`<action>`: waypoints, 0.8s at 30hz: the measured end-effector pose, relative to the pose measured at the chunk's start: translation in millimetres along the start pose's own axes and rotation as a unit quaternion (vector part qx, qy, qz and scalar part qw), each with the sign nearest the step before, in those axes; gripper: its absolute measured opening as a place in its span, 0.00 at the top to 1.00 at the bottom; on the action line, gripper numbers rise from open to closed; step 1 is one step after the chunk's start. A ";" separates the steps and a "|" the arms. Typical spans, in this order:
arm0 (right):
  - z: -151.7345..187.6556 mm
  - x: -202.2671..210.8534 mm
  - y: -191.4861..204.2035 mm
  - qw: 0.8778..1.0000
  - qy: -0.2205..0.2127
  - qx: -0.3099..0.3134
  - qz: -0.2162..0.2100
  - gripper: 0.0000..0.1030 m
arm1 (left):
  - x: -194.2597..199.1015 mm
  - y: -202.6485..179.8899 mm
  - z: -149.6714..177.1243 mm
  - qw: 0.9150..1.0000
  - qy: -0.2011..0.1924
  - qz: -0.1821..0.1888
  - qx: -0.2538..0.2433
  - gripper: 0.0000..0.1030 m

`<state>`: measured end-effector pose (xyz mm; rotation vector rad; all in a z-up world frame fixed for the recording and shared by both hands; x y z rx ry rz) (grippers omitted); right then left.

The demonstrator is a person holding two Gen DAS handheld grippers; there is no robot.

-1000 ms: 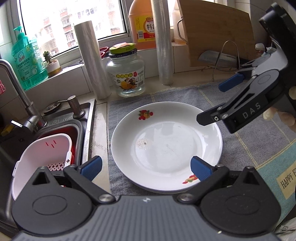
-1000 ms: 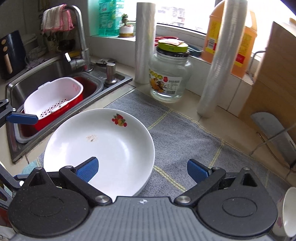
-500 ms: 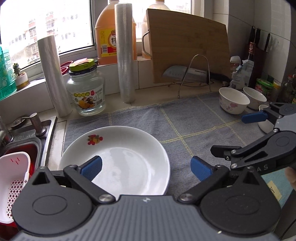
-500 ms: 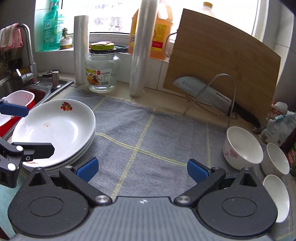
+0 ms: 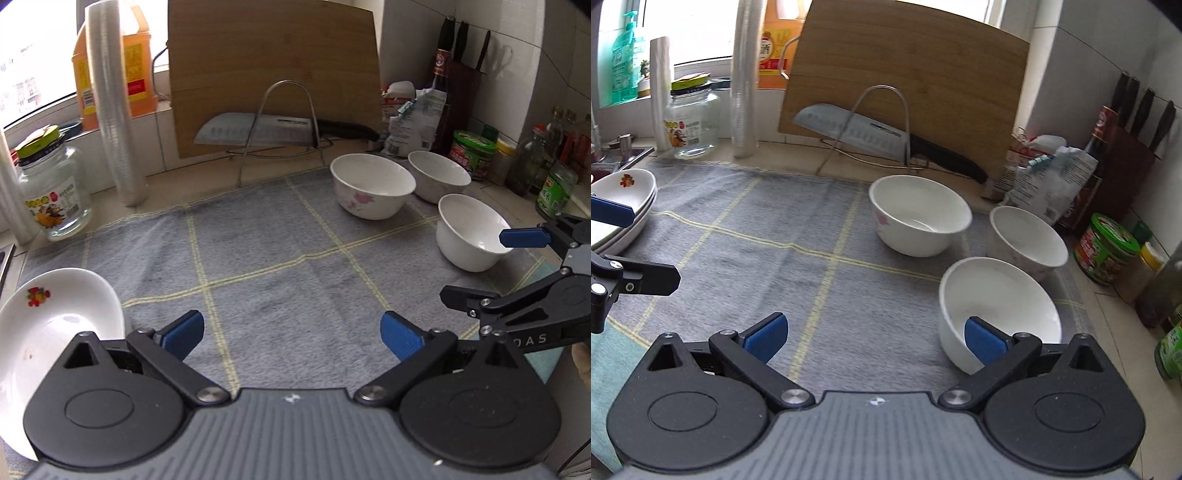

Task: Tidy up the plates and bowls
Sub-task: 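Move both grippers to the plain white bowl beside the pink-flowered bowl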

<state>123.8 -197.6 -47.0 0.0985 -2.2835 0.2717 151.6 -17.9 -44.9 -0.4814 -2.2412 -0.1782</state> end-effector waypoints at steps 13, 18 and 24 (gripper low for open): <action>30.0 6.5 -101.9 0.998 0.008 -0.062 -0.004 0.00 | -43.8 -95.4 -18.7 0.997 0.007 0.043 -0.060 0.02; 24.0 -7.6 -128.5 0.996 0.022 -0.076 -0.032 0.00 | -56.8 -118.3 -21.2 0.996 0.004 0.040 -0.079 0.02; 7.4 -28.1 -144.2 0.994 0.034 -0.076 -0.069 0.00 | -71.1 -139.9 -23.9 0.995 -0.002 0.039 -0.096 0.02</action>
Point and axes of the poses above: each gripper's, at about its wrist camera, not at the fingertips, and x roughly against the way its jaws point, y to its left, z to its underside, the point moved 1 cm from there along -x, roughly the way its jaws point, and after that the axes turned 4 degrees about y, right-handed, at the moved point
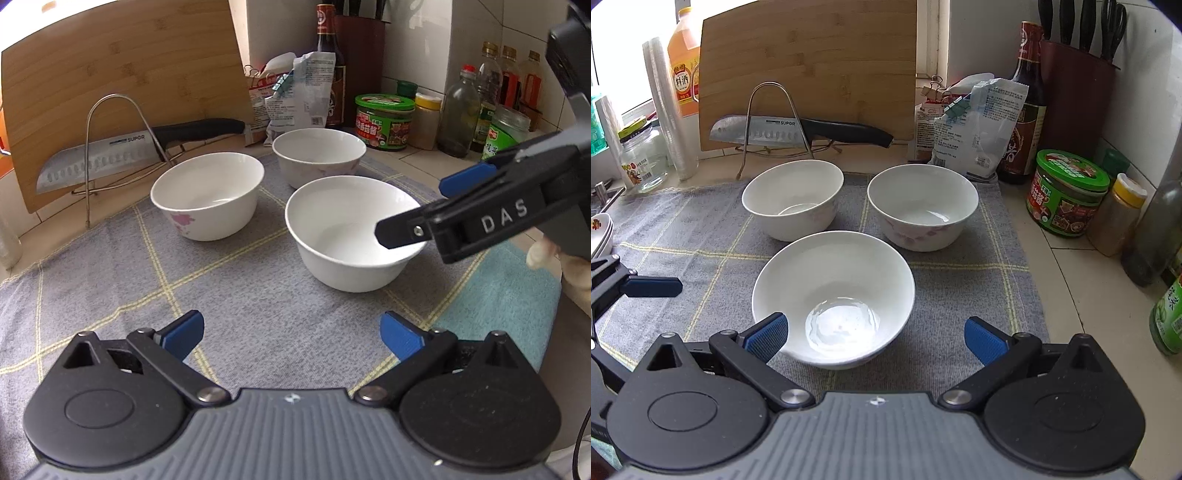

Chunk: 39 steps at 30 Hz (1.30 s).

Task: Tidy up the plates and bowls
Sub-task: 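Move both grippers to the plain white bowl beside the pink-flowered bowl, then close both grippers on opposite sides of the plain white bowl's rim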

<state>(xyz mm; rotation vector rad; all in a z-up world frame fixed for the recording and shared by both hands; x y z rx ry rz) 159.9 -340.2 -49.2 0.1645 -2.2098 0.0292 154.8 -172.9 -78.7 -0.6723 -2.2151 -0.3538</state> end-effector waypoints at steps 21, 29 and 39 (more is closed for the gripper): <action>-30.0 -35.1 -11.6 0.996 0.035 0.026 -0.081 0.25 | -32.5 -25.6 -25.3 0.996 -0.034 0.027 -0.078 0.18; -34.4 -38.3 -13.6 0.994 0.046 0.036 -0.091 0.29 | -36.1 -27.3 -27.4 0.995 -0.036 0.033 -0.089 0.18; -35.8 -41.5 -13.7 0.993 0.055 0.035 -0.097 0.34 | -37.5 -28.8 -28.4 0.994 -0.037 0.035 -0.096 0.18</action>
Point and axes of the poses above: each gripper's, at about its wrist camera, not at the fingertips, and x roughly against the way its jaws point, y to its left, z to its underside, the point moved 1 cm from there along -x, roughly the way its jaws point, and after that the axes turned 4 degrees about y, right-handed, at the moved point
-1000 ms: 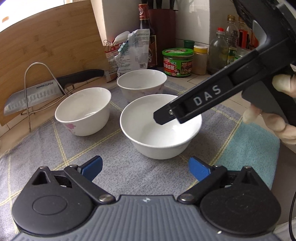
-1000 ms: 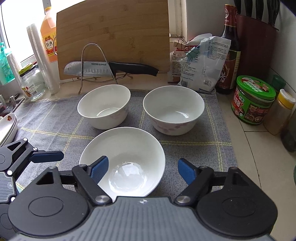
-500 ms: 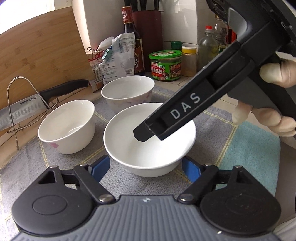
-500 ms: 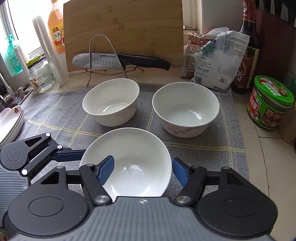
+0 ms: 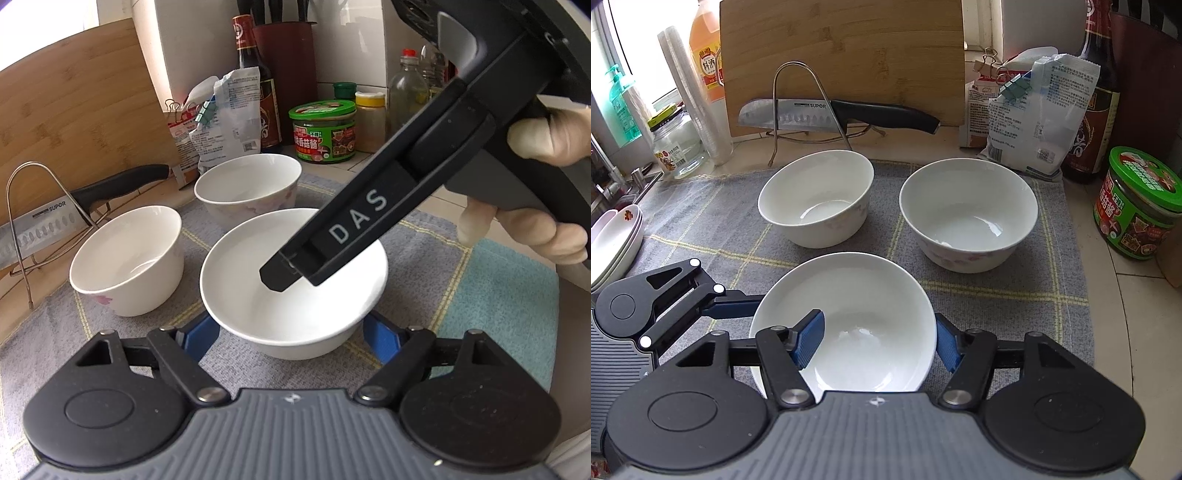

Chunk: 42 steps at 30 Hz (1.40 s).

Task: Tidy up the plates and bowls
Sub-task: 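Close both grippers on opposite sides of the plain white bowl's rim, then lift the plain white bowl with both grippers toward the plate stack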

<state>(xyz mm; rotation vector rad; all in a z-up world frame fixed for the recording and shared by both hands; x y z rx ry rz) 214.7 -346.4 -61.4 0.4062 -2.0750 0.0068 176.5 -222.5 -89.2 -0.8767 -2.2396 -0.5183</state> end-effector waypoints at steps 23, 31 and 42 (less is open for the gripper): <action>-2.4 13.4 37.9 0.999 0.000 0.025 -0.025 0.34 | 44.1 11.7 13.4 0.999 0.016 -0.013 0.034 0.18; -7.8 10.3 73.7 0.998 -0.001 0.050 -0.050 0.33 | 69.2 24.1 31.7 0.997 0.021 -0.034 0.059 0.18; -22.4 -8.9 129.8 0.992 0.004 0.088 -0.087 0.33 | 101.6 56.7 61.4 0.993 0.033 -0.072 0.086 0.18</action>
Point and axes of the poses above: each gripper's, at about its wrist camera, not at the fingertips, and x roughly against the way its jaws point, y to its left, z to its underside, the point moved 1 cm from there along -x, roughly the way its jaws point, and after that the axes turned 4 degrees about y, right-handed, at the moved point
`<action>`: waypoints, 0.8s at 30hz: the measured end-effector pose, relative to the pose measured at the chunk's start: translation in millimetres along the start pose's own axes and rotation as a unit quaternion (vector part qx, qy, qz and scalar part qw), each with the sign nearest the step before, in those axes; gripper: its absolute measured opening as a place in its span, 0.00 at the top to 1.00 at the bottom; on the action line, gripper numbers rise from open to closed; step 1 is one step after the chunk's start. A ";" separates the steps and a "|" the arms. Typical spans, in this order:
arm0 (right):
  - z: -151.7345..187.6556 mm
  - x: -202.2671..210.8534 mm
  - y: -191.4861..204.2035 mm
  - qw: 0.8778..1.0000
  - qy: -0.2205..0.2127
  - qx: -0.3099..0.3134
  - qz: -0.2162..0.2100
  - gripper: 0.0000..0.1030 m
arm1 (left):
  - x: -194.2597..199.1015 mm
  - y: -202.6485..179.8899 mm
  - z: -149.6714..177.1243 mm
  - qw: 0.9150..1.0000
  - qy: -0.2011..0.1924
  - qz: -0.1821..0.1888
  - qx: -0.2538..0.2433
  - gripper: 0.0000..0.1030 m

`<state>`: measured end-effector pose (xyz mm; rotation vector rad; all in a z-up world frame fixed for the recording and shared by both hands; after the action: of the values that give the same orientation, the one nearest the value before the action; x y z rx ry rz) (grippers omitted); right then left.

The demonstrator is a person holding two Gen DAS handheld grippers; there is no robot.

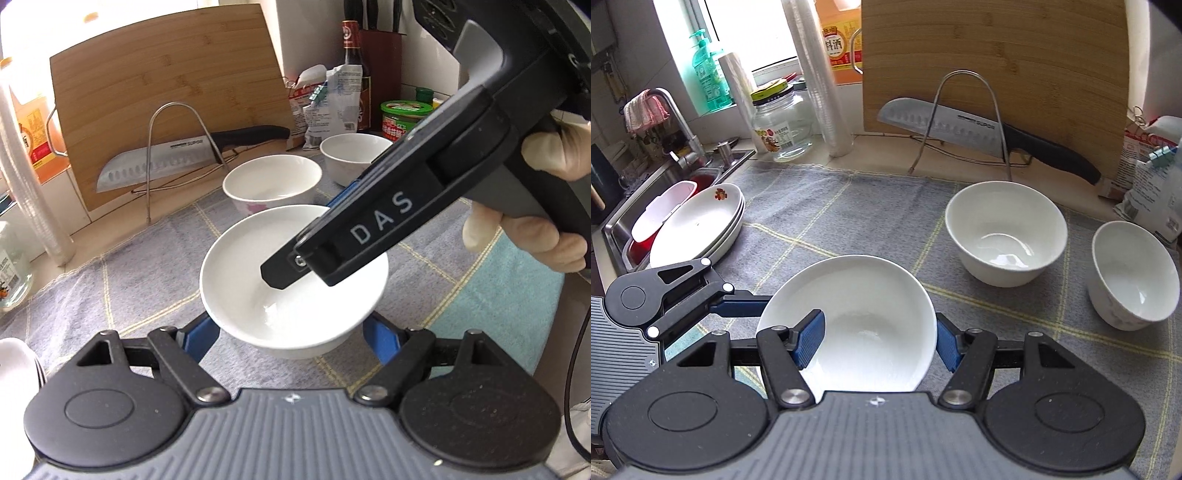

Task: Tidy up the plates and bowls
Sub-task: 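Lift the plain white bowl with both grippers toward the plate stack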

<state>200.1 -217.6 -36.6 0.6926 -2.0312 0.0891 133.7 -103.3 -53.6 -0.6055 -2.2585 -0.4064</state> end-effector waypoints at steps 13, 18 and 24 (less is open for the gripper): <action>-21.3 -38.7 43.3 0.999 0.016 0.024 -0.023 0.33 | 8.9 40.3 23.3 0.999 0.019 -0.025 0.020 0.18; -23.6 -49.4 47.6 0.999 0.023 0.022 -0.026 0.33 | 6.0 45.3 27.1 0.999 0.025 -0.027 0.024 0.19; -24.6 -58.6 49.8 0.999 0.030 0.020 -0.025 0.33 | 4.0 46.4 28.3 0.999 0.028 -0.028 0.025 0.18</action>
<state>216.5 -142.3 -60.4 0.7579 -1.9586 0.1205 139.6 -50.3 -64.8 -0.5015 -2.2287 -0.3891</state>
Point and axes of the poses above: each gripper's, at about its wrist camera, not at the fingertips, and x roughly against the way its jaws point, y to its left, z to its underside, the point moved 1 cm from there along -x, roughly the way its jaws point, and after that the axes turned 4 degrees about y, right-handed, at the moved point
